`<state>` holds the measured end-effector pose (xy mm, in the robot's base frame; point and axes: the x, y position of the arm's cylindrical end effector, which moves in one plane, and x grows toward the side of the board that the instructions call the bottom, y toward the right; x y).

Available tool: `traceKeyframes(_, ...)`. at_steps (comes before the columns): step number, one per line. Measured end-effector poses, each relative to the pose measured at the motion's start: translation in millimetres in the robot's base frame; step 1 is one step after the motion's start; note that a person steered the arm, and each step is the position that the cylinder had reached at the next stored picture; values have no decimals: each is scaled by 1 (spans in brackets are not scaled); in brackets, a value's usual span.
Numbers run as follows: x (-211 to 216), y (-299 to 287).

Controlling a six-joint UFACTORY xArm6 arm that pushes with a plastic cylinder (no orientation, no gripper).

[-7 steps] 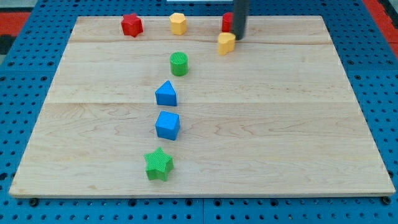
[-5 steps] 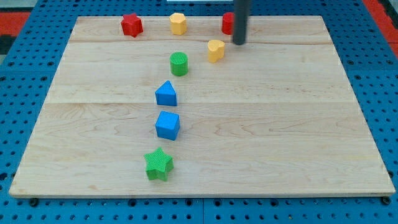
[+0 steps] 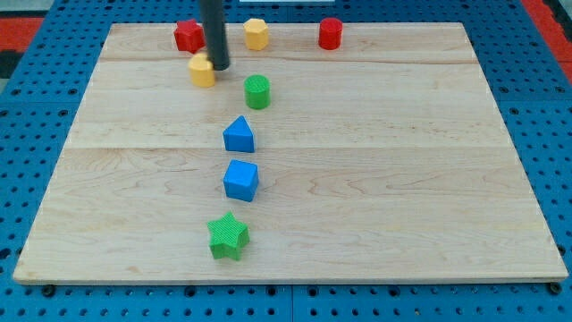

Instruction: Move the yellow heart to the left side of the red star

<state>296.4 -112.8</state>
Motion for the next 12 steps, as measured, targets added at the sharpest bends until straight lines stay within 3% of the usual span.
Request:
traceKeyframes(1, 39, 6)
traceKeyframes(2, 21, -53)
traceKeyframes(3, -8, -59)
traceKeyframes(4, 6, -32)
traceKeyframes(6, -28, -29)
traceKeyframes(8, -30, -113)
traceKeyframes(9, -7, -106)
traceKeyframes(10, 18, -140)
traceKeyframes(11, 8, -191)
traceKeyframes(12, -14, -192)
